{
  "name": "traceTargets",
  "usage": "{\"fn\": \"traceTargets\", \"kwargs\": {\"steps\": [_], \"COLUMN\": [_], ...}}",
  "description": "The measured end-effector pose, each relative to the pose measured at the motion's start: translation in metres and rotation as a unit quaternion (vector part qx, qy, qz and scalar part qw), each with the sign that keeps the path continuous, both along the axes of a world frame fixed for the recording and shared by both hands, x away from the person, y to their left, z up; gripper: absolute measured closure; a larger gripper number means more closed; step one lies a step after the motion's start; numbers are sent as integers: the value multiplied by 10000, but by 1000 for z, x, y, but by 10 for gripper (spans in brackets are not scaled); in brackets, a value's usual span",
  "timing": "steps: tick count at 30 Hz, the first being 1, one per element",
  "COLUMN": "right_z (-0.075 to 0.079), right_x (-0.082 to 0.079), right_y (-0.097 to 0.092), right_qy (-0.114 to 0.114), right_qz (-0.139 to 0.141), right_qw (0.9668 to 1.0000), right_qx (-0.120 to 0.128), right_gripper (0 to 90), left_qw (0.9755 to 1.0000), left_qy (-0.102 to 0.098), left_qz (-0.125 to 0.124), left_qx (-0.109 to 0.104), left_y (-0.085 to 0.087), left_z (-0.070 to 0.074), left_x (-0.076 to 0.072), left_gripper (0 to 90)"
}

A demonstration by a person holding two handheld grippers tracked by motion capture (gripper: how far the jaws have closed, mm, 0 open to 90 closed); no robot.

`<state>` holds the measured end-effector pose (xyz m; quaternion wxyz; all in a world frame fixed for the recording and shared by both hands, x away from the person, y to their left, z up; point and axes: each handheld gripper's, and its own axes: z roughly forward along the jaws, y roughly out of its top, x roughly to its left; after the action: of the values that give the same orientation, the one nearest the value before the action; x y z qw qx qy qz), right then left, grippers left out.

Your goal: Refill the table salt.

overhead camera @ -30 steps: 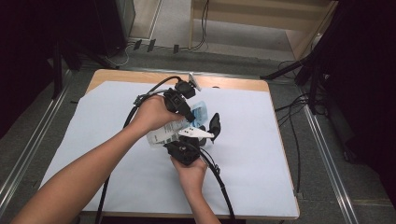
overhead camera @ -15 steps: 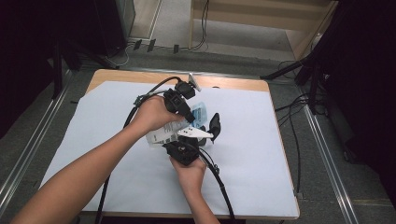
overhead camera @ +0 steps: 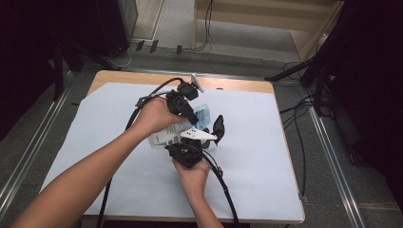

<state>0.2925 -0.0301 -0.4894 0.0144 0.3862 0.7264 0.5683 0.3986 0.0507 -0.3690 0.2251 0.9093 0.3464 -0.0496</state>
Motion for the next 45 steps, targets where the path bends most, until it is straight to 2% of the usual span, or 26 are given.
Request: {"fn": "traceTargets", "kwargs": {"steps": [10, 29, 38, 45], "right_z": [0, 0, -1, 0], "right_x": [0, 0, -1, -1], "right_y": [-1, 1, 2, 2], "right_qy": [21, -24, 20, -12], "right_qz": [-2, 6, 29, 42], "right_qw": [10000, 9999, 9999, 10000], "right_qx": [17, 106, 133, 80], "right_gripper": [900, 900, 900, 900], "left_qw": [10000, 9999, 9999, 9999], "left_qy": [23, 62, -2, 12], "left_qz": [11, 49, 58, 91], "left_qx": [-19, 80, 159, 61], "left_y": [-1, -6, -7, -6], "left_z": [-1, 1, 1, 2], "left_x": [1, -1, -2, -3], "left_gripper": [898, 900, 900, 900]}}
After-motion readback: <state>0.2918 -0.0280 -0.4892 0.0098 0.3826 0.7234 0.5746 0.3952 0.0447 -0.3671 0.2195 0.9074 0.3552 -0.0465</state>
